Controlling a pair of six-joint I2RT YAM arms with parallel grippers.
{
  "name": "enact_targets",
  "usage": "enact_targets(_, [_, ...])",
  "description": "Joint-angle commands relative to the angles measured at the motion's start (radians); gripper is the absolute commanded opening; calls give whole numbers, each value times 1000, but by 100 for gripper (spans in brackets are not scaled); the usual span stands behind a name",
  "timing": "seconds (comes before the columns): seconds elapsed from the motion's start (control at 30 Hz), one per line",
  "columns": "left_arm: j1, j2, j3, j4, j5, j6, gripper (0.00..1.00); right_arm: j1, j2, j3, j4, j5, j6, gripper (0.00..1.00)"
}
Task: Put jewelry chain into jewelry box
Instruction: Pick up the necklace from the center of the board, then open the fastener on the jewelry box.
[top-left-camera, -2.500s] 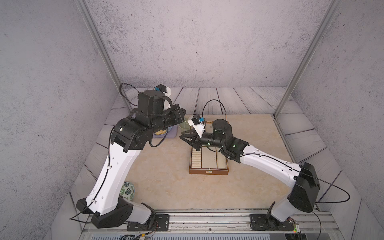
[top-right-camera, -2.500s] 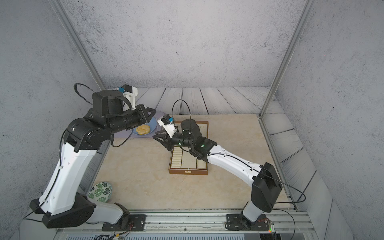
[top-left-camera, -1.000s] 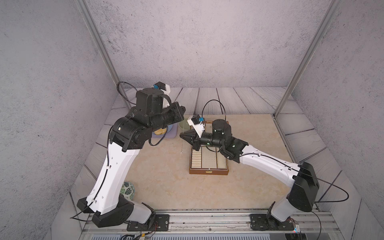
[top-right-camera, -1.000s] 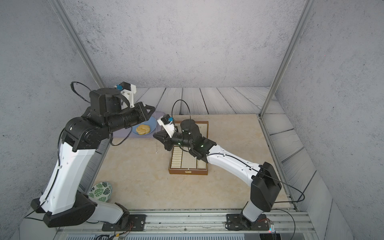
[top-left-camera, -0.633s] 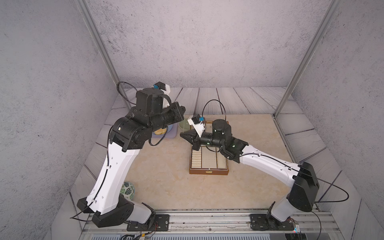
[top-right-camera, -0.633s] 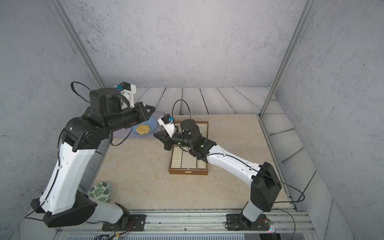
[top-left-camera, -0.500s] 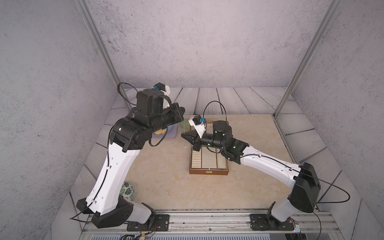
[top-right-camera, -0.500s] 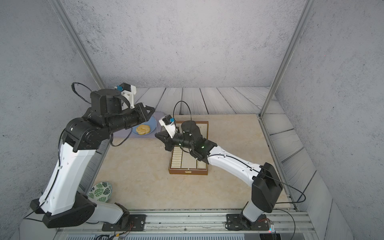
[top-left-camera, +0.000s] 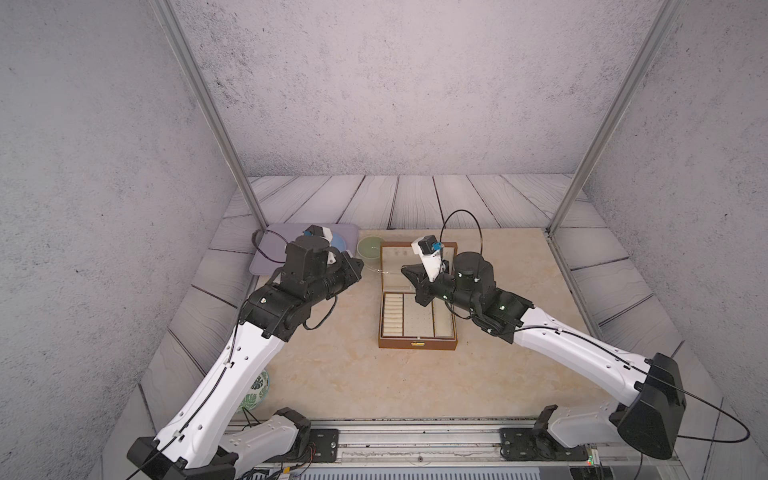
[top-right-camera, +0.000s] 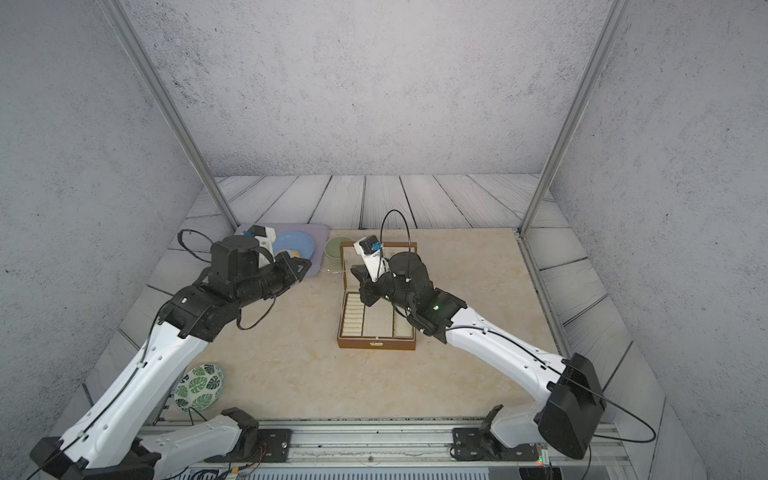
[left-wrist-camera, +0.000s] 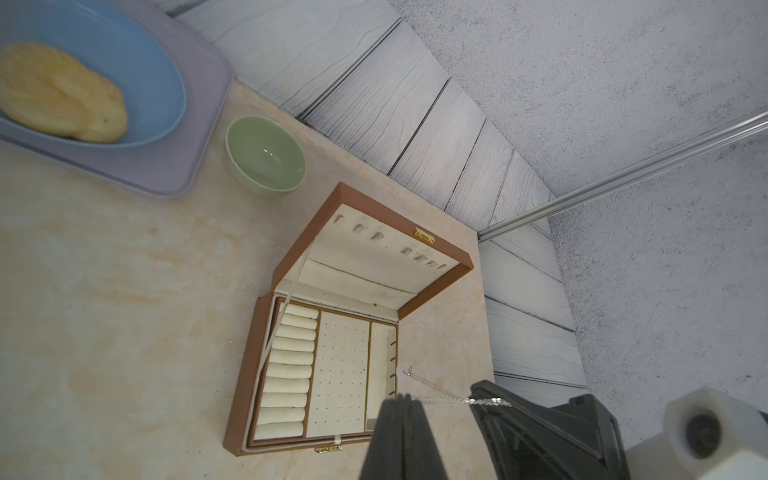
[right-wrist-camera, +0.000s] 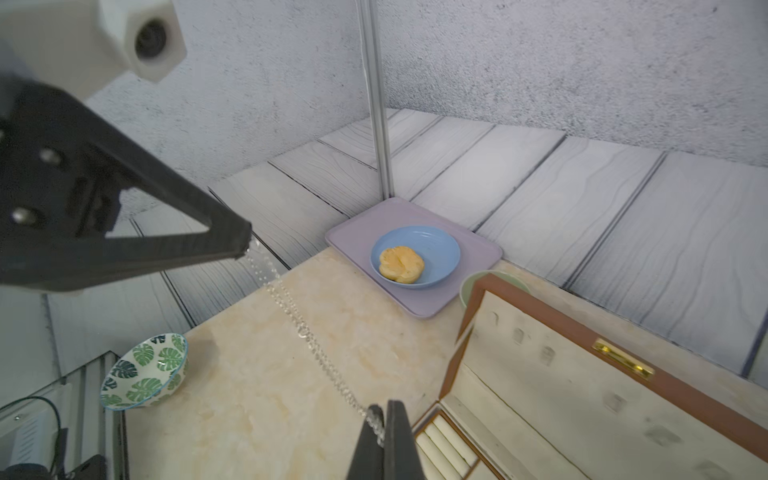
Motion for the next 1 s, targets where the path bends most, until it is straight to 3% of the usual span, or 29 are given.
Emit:
enact_targets(0.0, [7, -22, -89, 190, 46, -105, 0, -15, -47, -7, -115, 14, -53, 0])
enact_targets(0.1, [8, -7, -173, 275, 97, -152, 4, -23, -65, -9, -171, -6, -65, 0])
enact_targets(0.27, [6, 37, -213, 321, 156, -156, 37, -27, -92, -34, -224, 37, -71, 0])
enact_targets(0.3, [7, 44, -215, 320, 158, -151, 39, -27, -102, -43, -232, 54, -72, 0])
enact_targets(0.53, [3, 141, -232, 378, 186, -151, 43, -28, -197, -142, -271, 184, -68, 0])
enact_targets(0.77, [-10, 305, -218, 549, 212, -195, 55, -32, -282, -224, -300, 264, -65, 0])
enact_targets(0.97, [-38, 440, -153, 616, 128, -279, 53, -36, -339, -262, -322, 353, -55, 0])
